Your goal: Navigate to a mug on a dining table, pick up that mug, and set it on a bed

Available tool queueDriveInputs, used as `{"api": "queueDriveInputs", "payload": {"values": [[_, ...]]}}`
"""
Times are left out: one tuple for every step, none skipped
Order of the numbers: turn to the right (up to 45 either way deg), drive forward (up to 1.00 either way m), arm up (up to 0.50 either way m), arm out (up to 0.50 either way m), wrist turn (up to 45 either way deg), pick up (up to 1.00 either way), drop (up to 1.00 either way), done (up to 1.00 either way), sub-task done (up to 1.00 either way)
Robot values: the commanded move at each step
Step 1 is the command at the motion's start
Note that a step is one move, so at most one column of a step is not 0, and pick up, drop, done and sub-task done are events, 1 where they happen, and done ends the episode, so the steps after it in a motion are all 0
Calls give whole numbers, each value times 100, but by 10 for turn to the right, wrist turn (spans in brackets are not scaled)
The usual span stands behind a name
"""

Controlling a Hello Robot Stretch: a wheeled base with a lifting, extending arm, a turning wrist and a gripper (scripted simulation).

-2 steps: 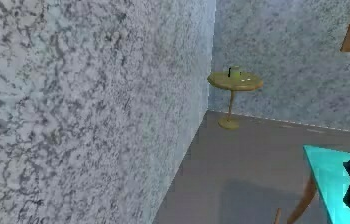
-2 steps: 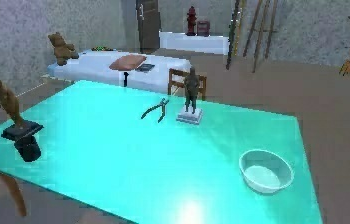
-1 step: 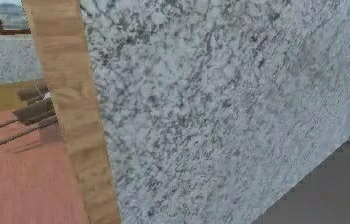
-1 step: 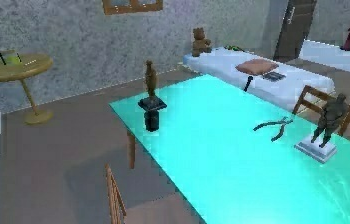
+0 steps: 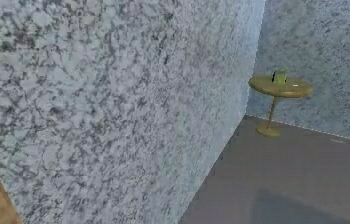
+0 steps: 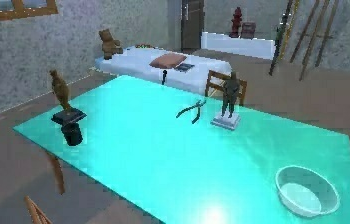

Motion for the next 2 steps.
{"api": "queueDriveInputs", "payload": {"values": [[0,25,0,0,0,0,0,0,0],[270,0,0,0,0,0,0,0,0]]}}
